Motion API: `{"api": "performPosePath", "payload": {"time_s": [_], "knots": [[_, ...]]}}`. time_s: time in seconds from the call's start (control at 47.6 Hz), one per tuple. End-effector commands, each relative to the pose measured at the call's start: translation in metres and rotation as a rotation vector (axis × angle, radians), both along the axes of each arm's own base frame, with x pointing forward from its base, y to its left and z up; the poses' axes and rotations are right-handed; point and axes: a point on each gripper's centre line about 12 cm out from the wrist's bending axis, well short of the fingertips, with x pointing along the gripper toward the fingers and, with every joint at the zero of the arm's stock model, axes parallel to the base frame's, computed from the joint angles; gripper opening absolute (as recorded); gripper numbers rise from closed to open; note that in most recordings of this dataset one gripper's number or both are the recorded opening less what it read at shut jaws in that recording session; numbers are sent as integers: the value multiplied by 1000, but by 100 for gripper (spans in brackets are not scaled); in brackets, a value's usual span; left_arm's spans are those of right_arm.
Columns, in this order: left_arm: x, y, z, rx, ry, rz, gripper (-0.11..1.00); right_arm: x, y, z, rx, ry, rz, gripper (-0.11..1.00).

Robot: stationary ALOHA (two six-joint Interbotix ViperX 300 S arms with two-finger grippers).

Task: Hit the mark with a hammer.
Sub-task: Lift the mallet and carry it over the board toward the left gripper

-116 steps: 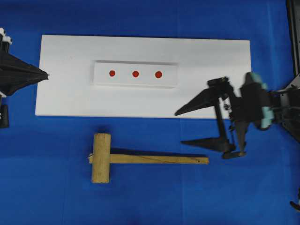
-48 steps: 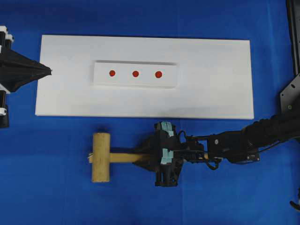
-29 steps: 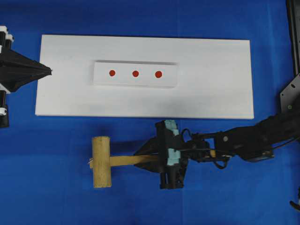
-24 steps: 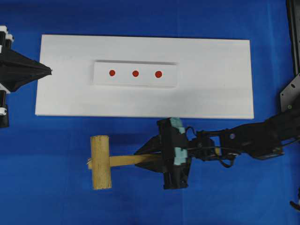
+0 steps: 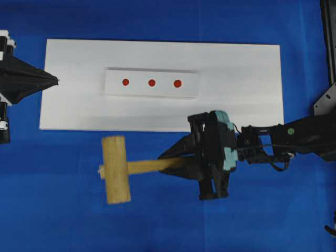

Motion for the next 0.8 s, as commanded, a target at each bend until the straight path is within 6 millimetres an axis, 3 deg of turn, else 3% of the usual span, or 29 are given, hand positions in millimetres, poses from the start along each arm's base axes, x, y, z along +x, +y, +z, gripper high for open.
{"api": "performPosePath", "payload": {"time_s": [0.0, 0.442, 0.652, 0.778], "knots": [[1, 1, 4, -4, -11, 4, 0, 4, -12, 16, -5, -48, -28, 10], [1, 1, 4, -6, -14, 4, 0, 12, -96, 16, -176, -17, -171, 10], [0, 1, 5, -10, -17, 4, 0, 15, -101, 25, -261, -48, -157, 10], [0, 1, 5, -8, -19, 4, 0, 18, -103, 35, -406, -90, -114, 10]]}}
